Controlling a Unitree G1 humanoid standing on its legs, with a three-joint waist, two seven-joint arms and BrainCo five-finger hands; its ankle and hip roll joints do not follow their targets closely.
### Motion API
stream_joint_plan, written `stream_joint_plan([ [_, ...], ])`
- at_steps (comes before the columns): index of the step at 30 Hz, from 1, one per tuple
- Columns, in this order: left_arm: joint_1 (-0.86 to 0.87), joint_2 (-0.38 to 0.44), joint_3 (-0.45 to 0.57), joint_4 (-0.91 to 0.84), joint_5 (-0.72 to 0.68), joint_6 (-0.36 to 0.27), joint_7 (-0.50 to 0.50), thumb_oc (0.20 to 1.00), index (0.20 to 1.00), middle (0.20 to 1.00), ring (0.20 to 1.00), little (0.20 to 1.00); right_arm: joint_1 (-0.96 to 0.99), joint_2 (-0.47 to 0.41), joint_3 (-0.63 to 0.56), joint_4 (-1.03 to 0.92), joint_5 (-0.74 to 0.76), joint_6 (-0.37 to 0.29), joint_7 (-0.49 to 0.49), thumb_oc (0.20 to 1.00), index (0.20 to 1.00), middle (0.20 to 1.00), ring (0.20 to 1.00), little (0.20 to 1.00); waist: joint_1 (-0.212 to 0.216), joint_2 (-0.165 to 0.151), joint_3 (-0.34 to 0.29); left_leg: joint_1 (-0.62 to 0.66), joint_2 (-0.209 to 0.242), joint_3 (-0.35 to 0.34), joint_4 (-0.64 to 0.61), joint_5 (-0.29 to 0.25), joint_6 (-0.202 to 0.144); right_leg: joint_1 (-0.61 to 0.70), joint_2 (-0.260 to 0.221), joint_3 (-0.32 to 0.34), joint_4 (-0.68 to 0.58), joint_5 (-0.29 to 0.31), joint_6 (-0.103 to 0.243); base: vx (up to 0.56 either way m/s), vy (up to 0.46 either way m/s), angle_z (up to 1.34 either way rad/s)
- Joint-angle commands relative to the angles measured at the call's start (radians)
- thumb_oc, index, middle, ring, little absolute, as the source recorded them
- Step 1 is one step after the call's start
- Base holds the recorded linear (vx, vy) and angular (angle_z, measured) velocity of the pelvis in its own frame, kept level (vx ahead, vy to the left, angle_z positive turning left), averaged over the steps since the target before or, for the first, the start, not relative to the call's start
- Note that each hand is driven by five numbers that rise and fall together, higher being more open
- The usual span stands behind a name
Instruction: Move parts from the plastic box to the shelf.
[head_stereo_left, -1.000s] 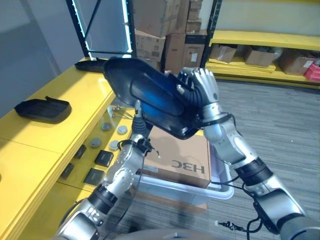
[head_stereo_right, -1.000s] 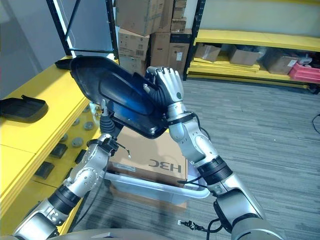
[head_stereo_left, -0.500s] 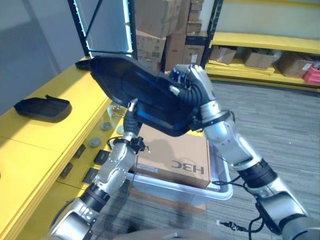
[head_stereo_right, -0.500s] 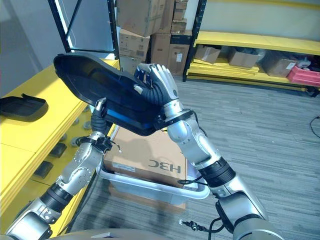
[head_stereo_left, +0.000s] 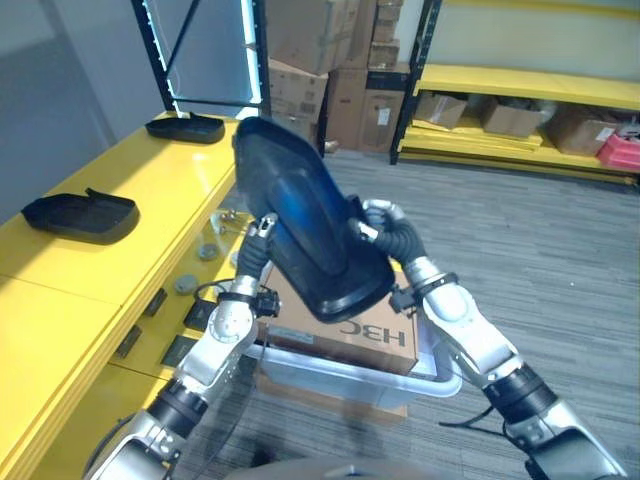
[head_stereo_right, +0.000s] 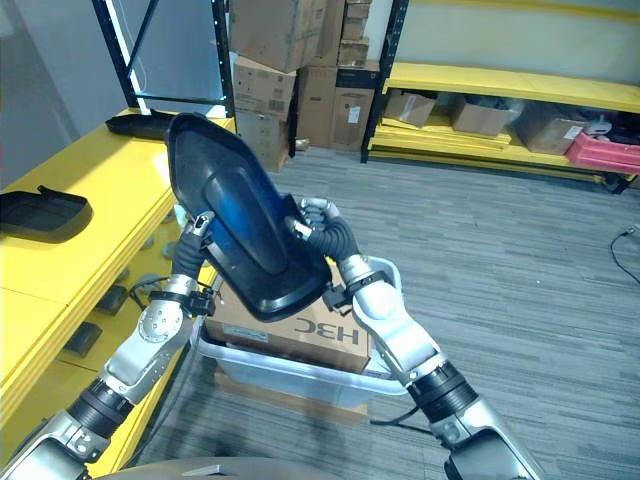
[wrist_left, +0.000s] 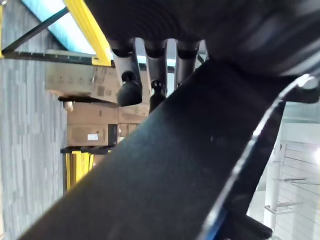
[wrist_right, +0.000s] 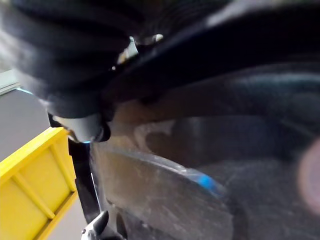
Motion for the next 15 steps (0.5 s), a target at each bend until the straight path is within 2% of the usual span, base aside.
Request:
stream_joint_plan([
  [1,-0.124,0.018,0.082,0.054,0.183,-0.052,0.063,0.2,0.2,0.2,0.2,0.2,0.003,0.105,0.133,-0.191,0.073,-0.183,0.193,1.0,1.0,1.0,1.0,1.0,-0.014,-0.052,0.024,0.074,-0.013,0.053,0.004,-0.147,0.02,-0.022,-0.052,0.023,0.036,-0.074,0.036,-0.01,-0.007,-0.04],
  [3,-0.096,0.029,0.102,0.067,0.235,-0.044,0.077,0.2,0.2,0.2,0.2,0.2,0.047,0.094,0.098,-0.164,0.048,-0.187,0.178,1.0,1.0,1.0,1.0,1.0,-0.014,-0.053,0.023,0.076,-0.013,0.055,0.003,-0.148,0.019,-0.023,-0.052,0.023,0.035,-0.073,0.037,0.02,-0.006,0.0],
  [4,-0.033,0.048,0.133,0.075,0.301,-0.039,0.089,0.2,0.2,0.2,0.2,0.2,0.13,0.068,0.026,-0.104,-0.018,-0.192,0.144,1.0,1.0,1.0,1.0,1.0,-0.016,-0.052,0.021,0.083,-0.01,0.058,0.002,-0.159,0.018,-0.015,-0.05,0.022,0.03,-0.078,0.039,0.0,0.0,0.0],
  [5,-0.01,0.057,0.146,0.081,0.329,-0.037,0.091,0.2,0.2,0.2,0.2,0.2,0.161,0.066,-0.007,-0.074,-0.044,-0.196,0.127,1.0,1.0,1.0,1.0,1.0,-0.017,-0.053,0.022,0.078,-0.011,0.058,0.002,-0.151,0.019,-0.02,-0.052,0.022,0.031,-0.073,0.039,0.0,0.0,0.0],
  [6,0.053,0.072,0.177,0.102,0.383,-0.041,0.098,0.2,0.2,0.2,0.2,0.2,0.231,0.085,-0.089,0.021,-0.076,-0.211,0.076,1.0,1.0,1.0,1.0,1.0,-0.017,-0.054,0.023,0.079,-0.01,0.055,0.002,-0.151,0.019,-0.018,-0.052,0.021,0.03,-0.073,0.039,0.0,0.0,0.0],
  [10,0.174,0.091,0.232,0.113,0.435,-0.059,0.089,0.2,0.2,0.2,0.2,0.2,0.327,0.108,-0.181,0.229,-0.139,-0.21,0.024,1.0,1.0,1.0,1.0,1.0,-0.007,-0.053,0.027,0.086,-0.009,0.048,0.002,-0.162,0.02,-0.008,-0.049,0.016,0.028,-0.079,0.039,0.01,-0.005,0.0],
  [11,0.176,0.091,0.232,0.112,0.435,-0.059,0.089,0.2,0.2,0.2,0.2,0.2,0.326,0.109,-0.18,0.231,-0.14,-0.212,0.023,1.0,1.0,1.0,1.0,1.0,-0.007,-0.054,0.026,0.086,-0.009,0.048,0.002,-0.162,0.02,-0.008,-0.049,0.016,0.027,-0.08,0.039,0.0,0.0,0.0],
  [15,0.242,0.096,0.267,0.126,0.424,-0.074,0.082,0.2,0.2,0.2,0.2,0.2,0.353,0.148,-0.24,0.513,-0.162,-0.199,-0.025,1.0,1.0,1.0,1.0,1.0,0.006,-0.055,0.029,0.082,-0.011,0.035,0.003,-0.161,0.021,-0.004,-0.046,0.007,0.024,-0.079,0.039,0.0,0.0,0.0],
])
